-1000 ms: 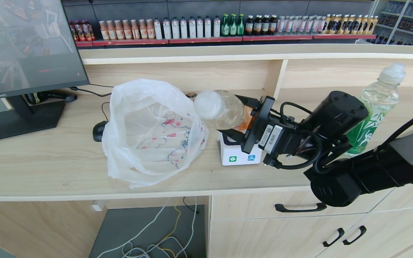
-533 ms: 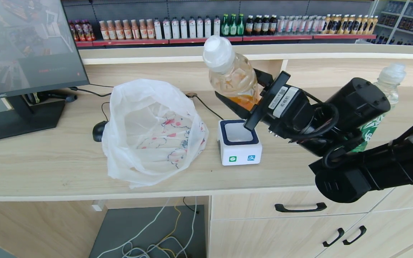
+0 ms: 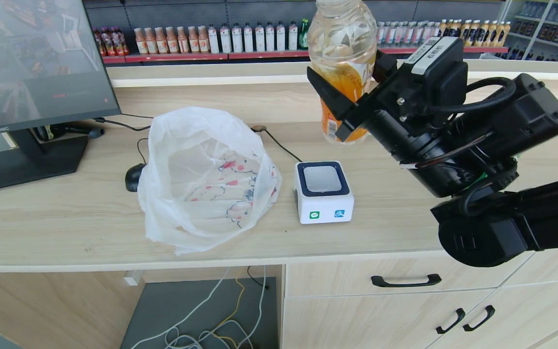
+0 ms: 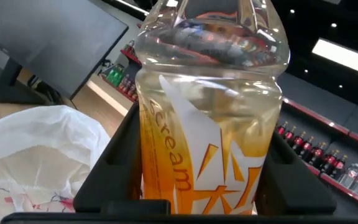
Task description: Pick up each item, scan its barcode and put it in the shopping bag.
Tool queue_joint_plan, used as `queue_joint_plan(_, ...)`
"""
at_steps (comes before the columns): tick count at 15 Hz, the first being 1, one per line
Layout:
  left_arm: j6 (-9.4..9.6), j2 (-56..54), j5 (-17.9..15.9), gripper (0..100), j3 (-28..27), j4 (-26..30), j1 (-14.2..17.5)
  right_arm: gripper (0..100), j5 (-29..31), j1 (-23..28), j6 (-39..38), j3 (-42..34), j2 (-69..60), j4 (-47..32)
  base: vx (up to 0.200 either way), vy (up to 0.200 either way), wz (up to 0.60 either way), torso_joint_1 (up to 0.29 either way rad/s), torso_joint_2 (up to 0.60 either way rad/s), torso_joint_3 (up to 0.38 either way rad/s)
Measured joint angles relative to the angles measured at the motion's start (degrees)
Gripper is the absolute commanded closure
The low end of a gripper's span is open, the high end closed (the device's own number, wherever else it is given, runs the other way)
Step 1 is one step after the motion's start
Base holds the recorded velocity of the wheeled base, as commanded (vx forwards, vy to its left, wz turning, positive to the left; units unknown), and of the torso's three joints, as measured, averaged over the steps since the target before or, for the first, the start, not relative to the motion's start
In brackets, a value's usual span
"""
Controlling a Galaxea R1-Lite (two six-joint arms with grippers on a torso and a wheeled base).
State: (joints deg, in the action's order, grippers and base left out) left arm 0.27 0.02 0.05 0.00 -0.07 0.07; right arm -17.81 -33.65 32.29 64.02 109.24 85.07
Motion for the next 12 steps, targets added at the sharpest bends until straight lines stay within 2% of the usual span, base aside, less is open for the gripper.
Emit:
queue_joint_plan(2,0.00,0.00,0.00,0,0.00,0.00,0.02,100,2.05,-0.26,-2.95,-0.11,-0.39,0.16,0.000,0.000,0.00,0.000,0.00,0.000)
queue_joint_plan(4,0.00,0.00,0.00,0,0.00,0.00,0.00,100,7.17,-0.34,-9.08,-0.50,-0.54,0.50,0.000,0.000,0.00,0.000,0.00,0.000)
queue_joint_plan(6,0.85,0.00,-0.05,0,0.00,0.00,-0.07,100,11.63,-0.34,-13.49,-1.57,-0.56,1.04,0.000,0.000,0.00,0.000,0.00,0.000)
queue_joint_plan(10,0.88,0.00,-0.05,0,0.00,0.02,-0.10,100,18.05,-0.20,-17.47,-6.95,-0.52,4.73,0.000,0.000,0.00,0.000,0.00,0.000)
queue_joint_plan(12,0.88,0.00,-0.05,0,0.00,0.02,-0.07,100,19.04,-0.12,-18.91,-9.23,-0.54,4.85,0.000,0.000,0.00,0.000,0.00,0.000)
